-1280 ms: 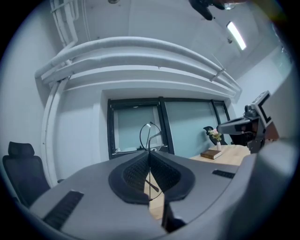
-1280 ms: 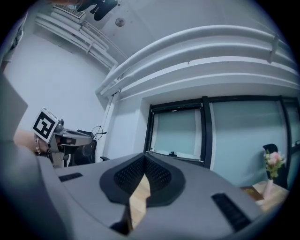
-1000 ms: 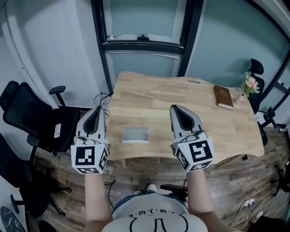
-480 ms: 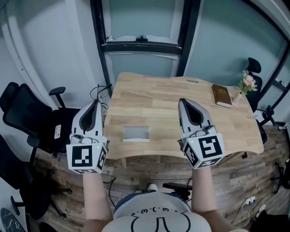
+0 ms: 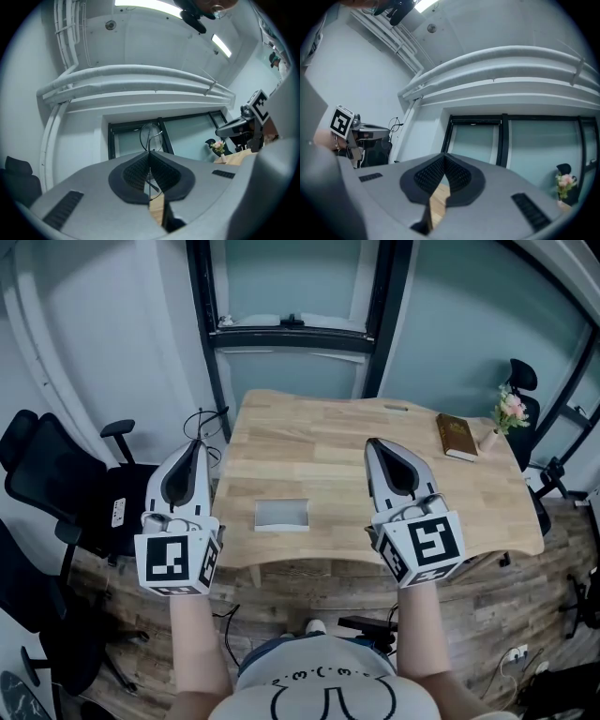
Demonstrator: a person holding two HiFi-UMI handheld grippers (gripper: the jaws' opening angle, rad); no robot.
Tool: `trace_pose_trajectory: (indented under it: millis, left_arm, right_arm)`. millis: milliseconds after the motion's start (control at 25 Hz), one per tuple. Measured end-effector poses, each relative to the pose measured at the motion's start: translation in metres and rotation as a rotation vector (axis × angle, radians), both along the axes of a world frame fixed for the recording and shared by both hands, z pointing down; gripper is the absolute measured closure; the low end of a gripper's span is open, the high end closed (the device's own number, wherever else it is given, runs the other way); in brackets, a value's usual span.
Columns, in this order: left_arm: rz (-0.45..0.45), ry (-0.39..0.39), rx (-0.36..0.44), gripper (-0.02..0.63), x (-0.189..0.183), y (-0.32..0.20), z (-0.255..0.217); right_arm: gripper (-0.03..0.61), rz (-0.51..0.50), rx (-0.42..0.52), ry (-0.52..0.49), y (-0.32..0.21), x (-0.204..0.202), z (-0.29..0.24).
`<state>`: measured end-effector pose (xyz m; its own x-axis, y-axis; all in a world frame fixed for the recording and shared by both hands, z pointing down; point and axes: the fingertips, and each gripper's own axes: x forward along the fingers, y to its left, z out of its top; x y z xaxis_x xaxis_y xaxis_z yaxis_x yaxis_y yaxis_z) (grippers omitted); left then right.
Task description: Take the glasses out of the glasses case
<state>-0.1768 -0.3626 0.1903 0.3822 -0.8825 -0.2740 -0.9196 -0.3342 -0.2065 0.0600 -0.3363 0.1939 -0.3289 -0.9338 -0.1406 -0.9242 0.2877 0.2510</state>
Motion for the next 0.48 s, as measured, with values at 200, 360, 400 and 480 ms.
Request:
trace_pose_trajectory:
  millis: [200, 360, 400, 480]
  left_arm:
    - [-0.007, 0.000, -0.005, 0.592, -0.0030, 0.0008, 0.0045]
    - [-0.004, 0.001, -0.010, 0.592, -0.0029, -0.0009, 0.0053]
    - [-0.003, 0.001, -0.011, 0.592, -0.0028, -0.0015, 0.0055]
    - [-0.002, 0.002, -0.014, 0.592, -0.0026, -0.0026, 0.0061]
  right_arm:
    - [0.569, -0.005, -0.003, 0.008, 0.0011, -0.0042, 0.0024]
    - [0.569, 0.000, -0.011, 0.004, -0.0007, -0.0033, 0.0047]
    - [0.569, 0.000, -0.012, 0.004, -0.0012, -0.0033, 0.0048]
    - [0.569, -0.001, -0.014, 0.007, -0.0018, -0.0038, 0.0047]
